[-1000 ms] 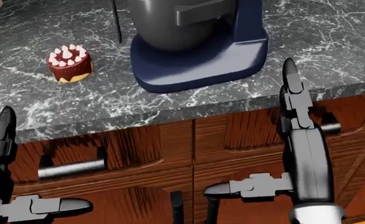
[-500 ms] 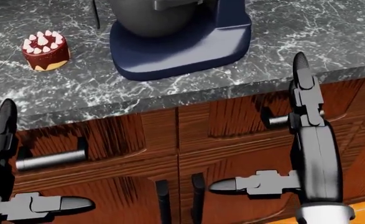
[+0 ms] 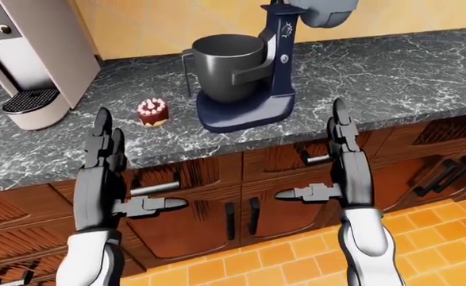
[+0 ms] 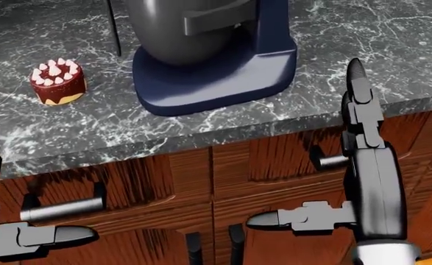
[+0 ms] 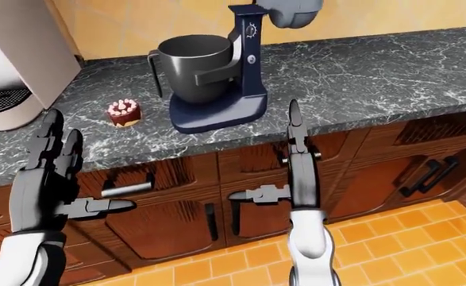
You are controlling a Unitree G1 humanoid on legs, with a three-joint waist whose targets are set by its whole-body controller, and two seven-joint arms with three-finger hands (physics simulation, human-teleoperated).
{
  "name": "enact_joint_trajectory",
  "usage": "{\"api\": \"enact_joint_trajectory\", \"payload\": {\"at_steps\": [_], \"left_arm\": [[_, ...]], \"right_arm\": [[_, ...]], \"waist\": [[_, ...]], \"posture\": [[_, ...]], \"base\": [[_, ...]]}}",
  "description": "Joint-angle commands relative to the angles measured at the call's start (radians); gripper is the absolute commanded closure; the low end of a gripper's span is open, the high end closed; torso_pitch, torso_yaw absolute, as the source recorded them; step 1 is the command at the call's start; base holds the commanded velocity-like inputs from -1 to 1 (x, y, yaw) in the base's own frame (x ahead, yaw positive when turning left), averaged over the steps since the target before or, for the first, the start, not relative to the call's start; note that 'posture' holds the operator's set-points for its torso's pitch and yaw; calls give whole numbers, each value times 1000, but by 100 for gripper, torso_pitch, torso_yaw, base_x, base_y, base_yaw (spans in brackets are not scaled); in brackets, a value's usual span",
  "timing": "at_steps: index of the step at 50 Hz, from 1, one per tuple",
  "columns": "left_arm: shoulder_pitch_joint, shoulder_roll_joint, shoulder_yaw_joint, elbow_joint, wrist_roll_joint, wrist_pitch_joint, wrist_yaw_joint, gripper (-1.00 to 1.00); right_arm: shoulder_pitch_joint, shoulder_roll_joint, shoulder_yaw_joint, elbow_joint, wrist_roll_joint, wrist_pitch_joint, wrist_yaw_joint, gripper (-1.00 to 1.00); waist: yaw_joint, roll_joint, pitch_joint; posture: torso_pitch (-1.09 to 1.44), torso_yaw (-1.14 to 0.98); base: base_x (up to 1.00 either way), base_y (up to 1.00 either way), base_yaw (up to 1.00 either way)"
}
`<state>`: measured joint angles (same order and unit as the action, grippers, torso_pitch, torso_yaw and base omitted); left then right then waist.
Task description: Place the cake in the stand mixer bowl.
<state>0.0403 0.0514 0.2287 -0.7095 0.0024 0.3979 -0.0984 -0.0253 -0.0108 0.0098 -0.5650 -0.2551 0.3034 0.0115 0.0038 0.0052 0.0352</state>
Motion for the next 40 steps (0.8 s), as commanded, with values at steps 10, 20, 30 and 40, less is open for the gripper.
{"api": "enact_joint_trajectory", "payload": {"at_steps": [10, 20, 30, 40], "left_arm": [[-19, 7, 5, -36, -6, -22, 3, -100], [-19, 8, 8, -35, -7, -26, 3, -100], [-22, 9, 11, -32, -9, -28, 3, -100], [-24, 12, 19, -43, -14, -19, 3, -100]], "right_arm": [[-16, -1, 0, -40, -6, -25, -7, -100], [-14, 1, 4, -41, -9, -25, -9, -100], [-15, 0, 2, -37, -6, -27, -9, -100], [-13, 0, 1, -41, -4, -28, -6, -100]], "waist": [[-6, 38, -6], [10, 29, -4], [-9, -37, -8], [-3, 71, -4]], "posture": [[0, 0], [0, 0], [0, 0], [0, 0]], "base": [[15, 0, 0], [15, 0, 0], [15, 0, 0], [16, 0, 0]]}}
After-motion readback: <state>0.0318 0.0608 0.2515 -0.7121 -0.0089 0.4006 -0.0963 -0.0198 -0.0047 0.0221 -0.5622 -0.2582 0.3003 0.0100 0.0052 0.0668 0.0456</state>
